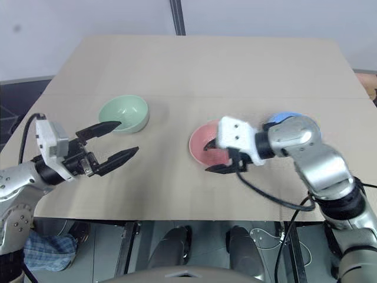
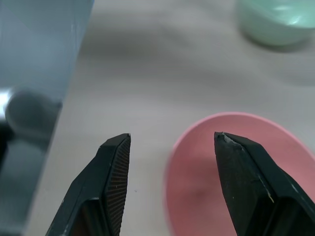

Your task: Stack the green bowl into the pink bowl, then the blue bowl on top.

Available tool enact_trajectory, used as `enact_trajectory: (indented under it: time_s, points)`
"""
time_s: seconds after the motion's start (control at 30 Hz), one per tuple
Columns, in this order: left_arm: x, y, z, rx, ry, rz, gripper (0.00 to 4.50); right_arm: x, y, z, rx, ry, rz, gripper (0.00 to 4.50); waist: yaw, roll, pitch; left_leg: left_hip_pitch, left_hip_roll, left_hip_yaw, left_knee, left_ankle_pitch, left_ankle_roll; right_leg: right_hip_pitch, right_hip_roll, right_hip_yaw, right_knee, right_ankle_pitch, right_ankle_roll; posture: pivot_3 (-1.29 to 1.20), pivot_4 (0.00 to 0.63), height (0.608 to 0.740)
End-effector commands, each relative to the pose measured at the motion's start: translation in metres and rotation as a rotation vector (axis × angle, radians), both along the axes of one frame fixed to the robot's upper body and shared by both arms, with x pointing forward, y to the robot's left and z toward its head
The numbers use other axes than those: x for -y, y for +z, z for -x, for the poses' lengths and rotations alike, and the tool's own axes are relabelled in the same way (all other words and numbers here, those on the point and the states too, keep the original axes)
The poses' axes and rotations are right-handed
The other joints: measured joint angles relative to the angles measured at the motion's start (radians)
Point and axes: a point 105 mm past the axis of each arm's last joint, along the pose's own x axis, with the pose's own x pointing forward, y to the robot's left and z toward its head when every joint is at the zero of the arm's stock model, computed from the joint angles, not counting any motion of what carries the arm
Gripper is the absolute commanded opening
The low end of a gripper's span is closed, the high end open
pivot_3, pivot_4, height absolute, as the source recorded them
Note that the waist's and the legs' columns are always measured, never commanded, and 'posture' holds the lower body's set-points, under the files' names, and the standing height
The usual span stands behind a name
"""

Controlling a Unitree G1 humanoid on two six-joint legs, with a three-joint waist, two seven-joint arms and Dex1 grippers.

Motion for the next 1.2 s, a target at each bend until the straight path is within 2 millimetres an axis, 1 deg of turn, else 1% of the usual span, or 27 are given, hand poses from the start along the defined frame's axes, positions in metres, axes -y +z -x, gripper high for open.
enact_trajectory:
  time_s: [0.03,0.07,0.13,0.2,0.3,0.4,0.47,0.57,0.67,0.83,0.9,1.03,1.2]
  points:
    - [-0.015,0.004,-0.02,0.025,0.134,-0.035,4.5,0.02,0.034,0.002,0.033,-0.063,-0.195,2.82,0.002,0.0,0.0,0.0,0.0,-0.001,0.0,0.0,0.0,0.0,0.001,-0.001,0.0,0.0,0.0,0.0,0.15,0.74]
    - [-0.017,0.003,-0.024,0.011,0.149,-0.051,4.5,0.029,0.038,0.001,0.039,-0.089,-0.223,2.82,0.001,0.0,0.0,0.0,0.0,-0.001,0.0,0.0,0.0,0.0,0.001,-0.001,0.0,0.0,0.0,0.0,0.15,0.74]
    - [-0.027,-0.005,-0.037,-0.009,0.214,-0.121,4.5,0.056,0.047,-0.004,0.069,-0.181,-0.274,2.82,0.003,0.0,0.0,0.0,0.0,-0.001,0.0,0.0,0.0,0.001,0.001,-0.001,0.0,0.0,0.0,0.0,0.15,0.74]
    - [-0.035,-0.009,-0.047,-0.009,0.27,-0.175,4.5,0.073,0.049,-0.006,0.091,-0.241,-0.289,2.82,0.004,0.0,0.0,-0.001,-0.001,-0.001,0.0,0.0,0.0,0.001,0.0,-0.001,-0.001,0.0,0.0,0.0,0.15,0.74]
    - [-0.047,-0.009,-0.06,0.014,0.322,-0.274,4.5,0.11,0.04,-0.008,0.122,-0.359,-0.228,2.82,0.005,0.0,0.0,-0.001,-0.001,0.0,-0.001,0.0,0.0,0.0,0.0,0.0,-0.001,0.0,0.0,0.0,0.15,0.74]
    - [-0.057,-0.011,-0.071,0.033,0.354,-0.376,4.5,0.137,0.031,-0.004,0.129,-0.445,-0.175,2.82,0.003,0.0,0.0,-0.001,-0.001,0.0,-0.001,0.0,0.0,0.0,0.0,0.0,-0.001,0.0,0.0,0.0,0.15,0.74]
    - [-0.062,-0.015,-0.077,0.046,0.358,-0.47,4.5,0.147,0.028,0.0,0.135,-0.473,-0.148,2.82,0.002,0.0,0.0,-0.001,-0.001,0.0,-0.001,0.0,0.0,0.0,0.0,0.0,-0.001,0.0,0.0,0.0,0.15,0.74]
    - [-0.06,-0.013,-0.086,0.065,0.33,-0.497,4.5,0.146,0.03,0.005,0.146,-0.467,-0.158,2.82,-0.005,0.0,0.0,0.001,-0.001,0.003,-0.001,0.0,0.0,0.0,0.0,0.002,0.0,0.0,0.0,0.0,0.15,0.74]
    - [-0.053,-0.008,-0.093,0.076,0.288,-0.49,4.5,0.133,0.041,0.012,0.165,-0.41,-0.212,2.82,-0.004,0.0,0.0,0.001,0.0,0.003,0.0,0.0,0.0,0.0,0.001,0.002,0.0,0.0,0.0,0.0,0.15,0.74]
    - [-0.051,-0.011,-0.099,0.06,0.244,-0.527,4.5,0.113,0.048,0.024,0.167,-0.314,-0.239,2.82,-0.003,0.0,0.001,0.0,0.0,0.002,0.0,0.0,0.0,0.0,0.0,0.002,0.0,0.0,0.0,0.0,0.15,0.74]
    - [-0.05,-0.013,-0.1,0.052,0.229,-0.545,4.5,0.105,0.052,0.027,0.165,-0.284,-0.252,2.82,-0.003,0.0,0.001,-0.001,-0.001,0.002,0.0,0.0,0.0,0.0,0.0,0.002,-0.001,0.0,0.0,0.0,0.15,0.74]
    - [-0.049,-0.017,-0.1,0.034,0.191,-0.577,4.5,0.096,0.056,0.028,0.171,-0.26,-0.258,2.82,-0.003,0.0,0.001,-0.001,0.0,0.002,0.0,0.0,0.0,0.0,0.0,0.002,0.0,0.0,0.0,0.0,0.15,0.74]
    - [-0.044,-0.014,-0.095,0.025,0.15,-0.561,4.5,0.093,0.055,0.027,0.167,-0.257,-0.256,2.82,-0.002,0.0,0.001,-0.001,0.0,0.002,0.0,0.0,0.0,0.0,0.0,0.001,0.0,0.0,0.0,0.0,0.15,0.74]
